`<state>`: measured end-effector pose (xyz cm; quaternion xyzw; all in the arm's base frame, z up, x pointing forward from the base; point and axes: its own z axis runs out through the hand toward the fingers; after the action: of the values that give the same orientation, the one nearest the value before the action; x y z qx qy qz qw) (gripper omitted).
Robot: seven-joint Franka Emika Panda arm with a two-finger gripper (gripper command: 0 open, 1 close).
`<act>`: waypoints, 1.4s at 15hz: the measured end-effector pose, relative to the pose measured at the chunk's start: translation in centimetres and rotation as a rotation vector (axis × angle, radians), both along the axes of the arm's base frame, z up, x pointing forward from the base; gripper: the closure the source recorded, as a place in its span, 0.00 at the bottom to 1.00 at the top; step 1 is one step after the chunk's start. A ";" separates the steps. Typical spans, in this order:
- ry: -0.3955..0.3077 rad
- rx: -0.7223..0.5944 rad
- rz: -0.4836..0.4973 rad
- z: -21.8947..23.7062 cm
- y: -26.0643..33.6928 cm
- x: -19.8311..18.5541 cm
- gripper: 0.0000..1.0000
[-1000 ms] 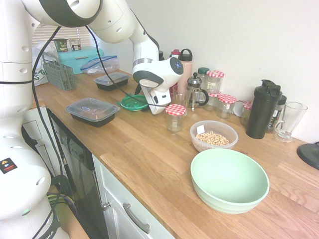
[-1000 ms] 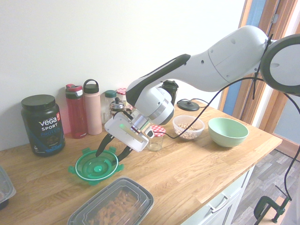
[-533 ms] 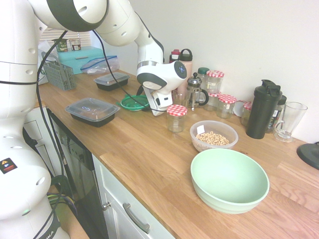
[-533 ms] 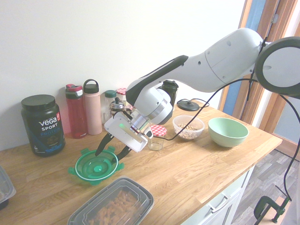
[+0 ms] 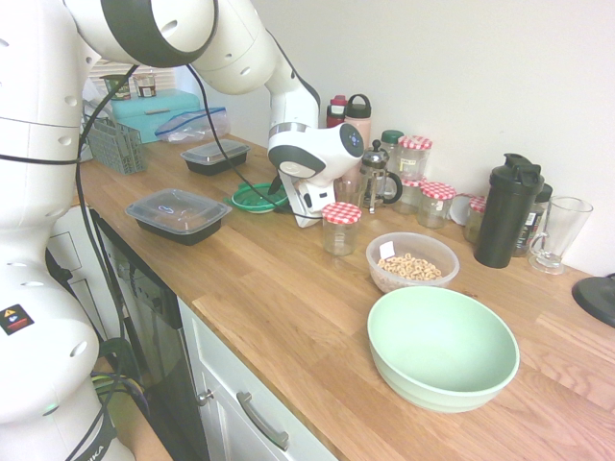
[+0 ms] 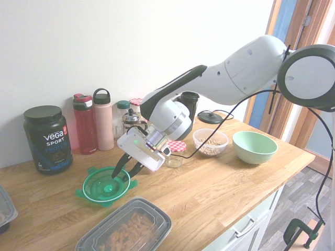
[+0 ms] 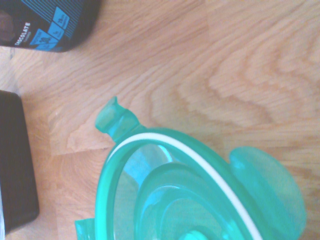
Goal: Cover the lid of food container
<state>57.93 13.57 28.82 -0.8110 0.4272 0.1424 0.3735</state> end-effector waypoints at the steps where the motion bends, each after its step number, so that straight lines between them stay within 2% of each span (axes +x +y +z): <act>1: 0.000 -0.001 0.002 0.0 0.1 0.0 1.00; 8: -0.017 -0.004 0.018 0.1 0.2 0.0 1.00; 10: -0.049 -0.021 0.044 1.3 0.2 0.0 1.00; 12: -0.106 -0.054 0.103 4.6 0.6 -0.2 1.00; 15: -0.160 -0.222 0.210 11.0 1.1 -1.3 1.00; 21: -0.248 -0.676 0.308 24.0 -0.5 -4.2 1.00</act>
<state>53.76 13.06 52.82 -0.9540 0.2747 -0.0511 0.1085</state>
